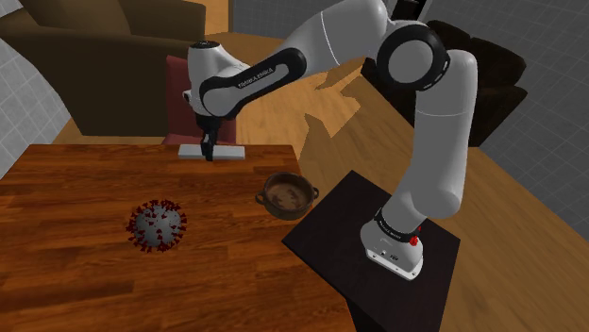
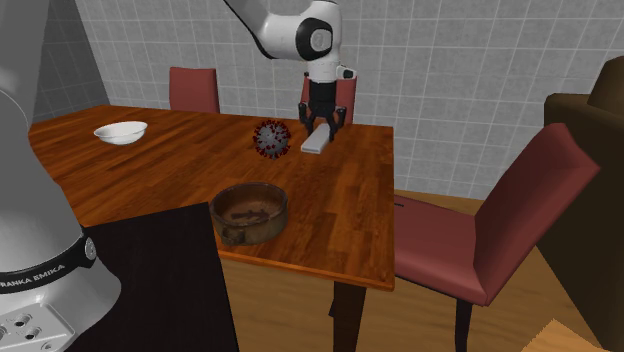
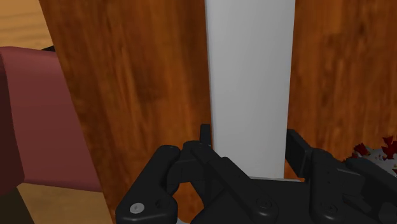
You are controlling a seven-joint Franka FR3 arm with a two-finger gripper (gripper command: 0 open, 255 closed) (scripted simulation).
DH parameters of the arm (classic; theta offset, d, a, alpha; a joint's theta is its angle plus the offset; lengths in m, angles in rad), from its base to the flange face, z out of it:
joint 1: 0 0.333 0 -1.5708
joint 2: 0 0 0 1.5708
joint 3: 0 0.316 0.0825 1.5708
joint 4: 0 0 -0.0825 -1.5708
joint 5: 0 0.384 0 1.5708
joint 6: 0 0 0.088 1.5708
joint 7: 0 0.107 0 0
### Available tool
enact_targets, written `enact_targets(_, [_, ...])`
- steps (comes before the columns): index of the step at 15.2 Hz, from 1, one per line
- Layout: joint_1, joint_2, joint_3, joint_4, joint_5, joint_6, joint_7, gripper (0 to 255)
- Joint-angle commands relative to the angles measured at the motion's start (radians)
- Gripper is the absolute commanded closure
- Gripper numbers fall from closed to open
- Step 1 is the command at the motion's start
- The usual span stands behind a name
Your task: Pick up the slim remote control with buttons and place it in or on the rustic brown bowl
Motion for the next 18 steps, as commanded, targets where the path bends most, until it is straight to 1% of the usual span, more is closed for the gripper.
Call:
enact_targets(1, [-0.013,-0.072,0.004,-0.108,0.01,0.037,-0.008,255])
enact_targets(5, [-0.037,-0.212,0.011,-0.319,0.037,0.109,-0.033,255])
enact_targets(10, [-0.059,-0.384,0.015,-0.556,0.081,0.177,-0.077,255])
enact_targets(14, [-0.066,-0.525,0.011,-0.73,0.123,0.212,-0.122,255])
enact_targets(18, [-0.063,-0.675,-0.003,-0.895,0.162,0.228,-0.168,255])
